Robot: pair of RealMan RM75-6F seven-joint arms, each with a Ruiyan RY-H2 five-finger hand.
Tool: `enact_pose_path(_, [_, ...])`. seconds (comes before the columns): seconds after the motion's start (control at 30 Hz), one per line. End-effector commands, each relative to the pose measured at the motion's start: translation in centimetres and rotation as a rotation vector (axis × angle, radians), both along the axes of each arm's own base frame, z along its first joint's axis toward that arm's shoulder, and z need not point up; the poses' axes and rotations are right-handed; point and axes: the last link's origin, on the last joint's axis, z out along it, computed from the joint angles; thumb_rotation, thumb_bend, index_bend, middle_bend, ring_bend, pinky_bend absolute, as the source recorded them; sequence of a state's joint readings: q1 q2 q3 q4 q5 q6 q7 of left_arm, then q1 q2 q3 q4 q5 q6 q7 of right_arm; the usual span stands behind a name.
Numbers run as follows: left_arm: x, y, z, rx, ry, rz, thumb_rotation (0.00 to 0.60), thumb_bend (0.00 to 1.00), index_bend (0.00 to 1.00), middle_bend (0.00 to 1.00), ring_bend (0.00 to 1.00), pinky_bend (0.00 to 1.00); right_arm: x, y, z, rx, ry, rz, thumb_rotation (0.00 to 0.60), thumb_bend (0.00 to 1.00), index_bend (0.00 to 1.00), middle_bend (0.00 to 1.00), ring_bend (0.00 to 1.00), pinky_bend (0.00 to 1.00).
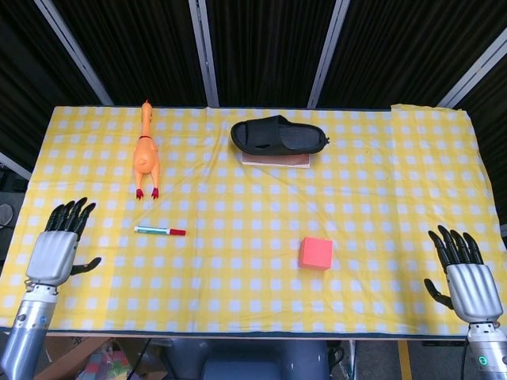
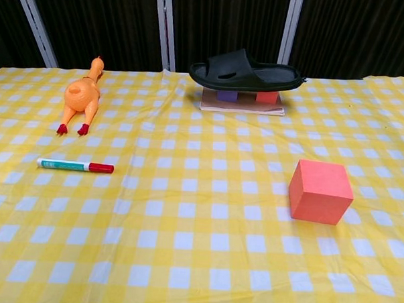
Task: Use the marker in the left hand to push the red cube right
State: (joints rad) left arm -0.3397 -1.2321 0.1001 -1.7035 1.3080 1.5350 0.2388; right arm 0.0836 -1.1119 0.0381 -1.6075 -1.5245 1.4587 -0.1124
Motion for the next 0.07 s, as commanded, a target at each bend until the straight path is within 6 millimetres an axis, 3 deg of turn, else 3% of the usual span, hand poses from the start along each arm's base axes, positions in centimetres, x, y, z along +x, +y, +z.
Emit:
enact_pose_path(0.03, [-1.53, -1.63, 0.96, -0.005, 0.021, 0.013, 0.6, 0.1, 0.0, 0.0, 0.0, 0.0, 0.09, -0.01, -0.19, 0.0, 0.011, 0.003, 0.6, 0.35, 0.0, 0.0, 0.0, 0.0])
enact_pose_path(0.07, [-1.75, -1.86, 1.06, -0.007, 0.024, 0.017, 0.6, 0.1, 0.0, 0.0, 0.0, 0.0, 0.11, -0.01, -0.24, 0.0, 0.014, 0.004, 0.6, 0.35, 0.0, 0.0, 0.0, 0.0])
